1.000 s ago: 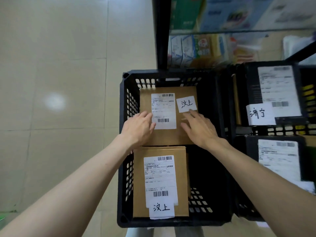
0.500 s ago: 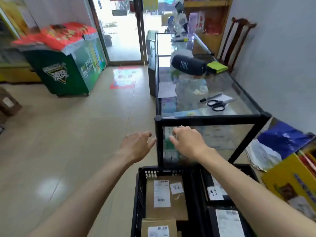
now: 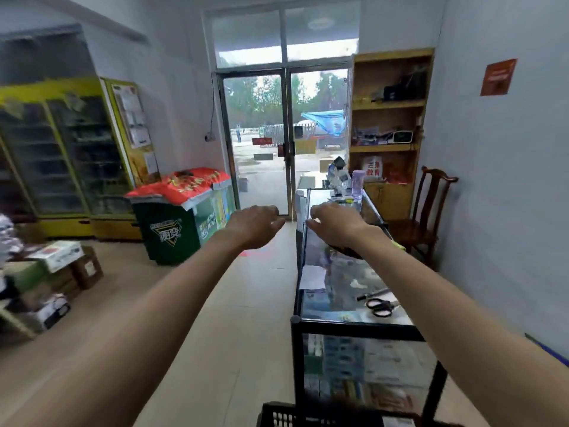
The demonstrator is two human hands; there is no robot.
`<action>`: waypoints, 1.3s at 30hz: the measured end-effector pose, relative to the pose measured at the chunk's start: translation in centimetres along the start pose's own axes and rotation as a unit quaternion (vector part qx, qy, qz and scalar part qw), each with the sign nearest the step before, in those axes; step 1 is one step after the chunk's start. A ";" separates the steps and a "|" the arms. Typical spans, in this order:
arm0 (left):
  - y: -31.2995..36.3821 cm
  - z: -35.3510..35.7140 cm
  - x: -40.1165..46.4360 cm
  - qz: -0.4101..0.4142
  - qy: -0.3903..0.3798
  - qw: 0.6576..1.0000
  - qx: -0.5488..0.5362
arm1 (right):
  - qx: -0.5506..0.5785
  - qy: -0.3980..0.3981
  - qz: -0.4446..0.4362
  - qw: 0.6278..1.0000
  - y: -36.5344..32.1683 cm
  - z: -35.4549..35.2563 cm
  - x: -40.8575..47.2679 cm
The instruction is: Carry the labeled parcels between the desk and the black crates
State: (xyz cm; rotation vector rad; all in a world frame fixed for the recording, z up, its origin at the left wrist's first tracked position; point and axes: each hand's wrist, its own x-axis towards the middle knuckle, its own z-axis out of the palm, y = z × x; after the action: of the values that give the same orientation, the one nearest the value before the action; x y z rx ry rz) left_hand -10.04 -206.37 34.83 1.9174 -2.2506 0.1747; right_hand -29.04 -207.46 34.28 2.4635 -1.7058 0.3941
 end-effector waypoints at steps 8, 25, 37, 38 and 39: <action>-3.2 -0.9 -5.1 -0.086 -0.008 0.995 0.055 | 0.014 0.031 -0.075 0.997 -2.2 0.0 0.5; -18.4 -13.1 -44.9 -0.468 0.003 0.874 0.129 | 0.145 0.038 -0.452 0.879 -42.1 -3.8 -10.5; -9.5 -24.6 -83.7 -0.703 0.007 0.674 0.226 | 0.279 0.025 -0.707 0.650 -67.7 -13.7 -42.0; -7.9 -25.1 -86.2 -0.720 0.006 0.655 0.230 | 0.282 0.025 -0.724 0.629 -68.8 -14.5 -44.8; -6.4 -25.5 -88.6 -0.734 0.008 0.637 0.234 | 0.285 0.024 -0.739 0.610 -69.7 -15.3 -47.6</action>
State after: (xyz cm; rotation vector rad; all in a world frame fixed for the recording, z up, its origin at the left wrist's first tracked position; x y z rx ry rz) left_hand 11.29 -116.65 40.84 3.1918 0.0198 0.4990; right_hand 18.00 -135.88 39.14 3.0806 0.9866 0.7162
